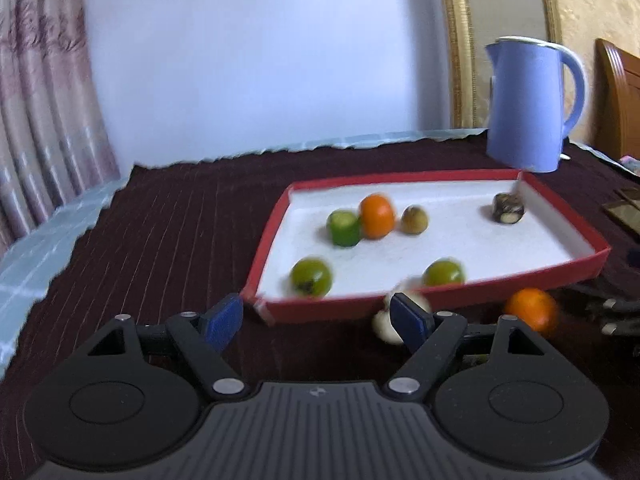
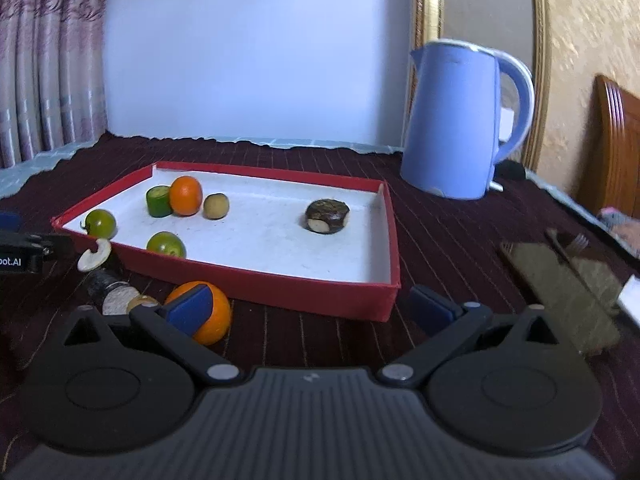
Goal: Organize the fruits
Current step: 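Withdraw both tools from the tray toward the remaining loose fruits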
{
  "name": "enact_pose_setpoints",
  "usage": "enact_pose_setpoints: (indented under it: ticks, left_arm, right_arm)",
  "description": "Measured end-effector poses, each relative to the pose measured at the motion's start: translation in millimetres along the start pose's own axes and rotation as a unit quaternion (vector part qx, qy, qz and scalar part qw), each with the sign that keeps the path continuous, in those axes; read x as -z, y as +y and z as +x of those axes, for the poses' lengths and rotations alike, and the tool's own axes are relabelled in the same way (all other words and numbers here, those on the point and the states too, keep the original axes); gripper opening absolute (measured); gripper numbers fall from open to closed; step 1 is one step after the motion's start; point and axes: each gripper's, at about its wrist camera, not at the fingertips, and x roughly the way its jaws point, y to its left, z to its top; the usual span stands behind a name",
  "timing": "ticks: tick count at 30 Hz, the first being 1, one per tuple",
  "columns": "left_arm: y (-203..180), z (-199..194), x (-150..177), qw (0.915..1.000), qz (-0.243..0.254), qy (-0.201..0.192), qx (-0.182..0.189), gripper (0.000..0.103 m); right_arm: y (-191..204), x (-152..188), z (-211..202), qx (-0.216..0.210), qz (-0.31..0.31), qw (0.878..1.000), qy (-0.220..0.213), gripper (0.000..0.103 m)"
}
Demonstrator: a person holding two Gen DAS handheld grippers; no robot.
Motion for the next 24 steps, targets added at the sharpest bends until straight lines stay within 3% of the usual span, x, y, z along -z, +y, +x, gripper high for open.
enact_pose_setpoints:
  ticks: [6,7,12,17,19,24]
  left_arm:
    - [-34.3,25.9,-14.4,0.9982,0.043,0.037,-0.017,0.081]
    - [-35.3,25.8,-14.3,0.9981,0.045,0.036,-0.024,0.085]
    - [-11.8,20.2,-7.8,0.9981,0.021,0.041,-0.042,0.087]
    - [16.7,4.0,11.5,0.9938,0.008,0.034,-0.106,0.086]
    - [24.0,-2.7,12.4,0.9948,-0.009,0.031,-0.096,0.086]
    - [27.0,-6.5,1.7,0.9973,-0.056,0.045,-0.017,0.086]
  right_arm:
    - [-9.0,1.4,0.7,-0.007,0.026,1.0,0.004,0.103]
    - [-8.8,1.7,0.9,-0.007,0.025,1.0,0.004,0.103]
    - [-6.9,1.8,6.9,-0.003,0.023,0.999,0.026,0.103]
    - [-3.2,2.5,5.8,0.003,0.012,1.0,0.024,0.103]
    - [-2.5,2.6,6.0,0.007,0.009,1.0,0.025,0.103]
    - [-1.3,2.8,4.9,0.016,0.007,1.0,0.021,0.103]
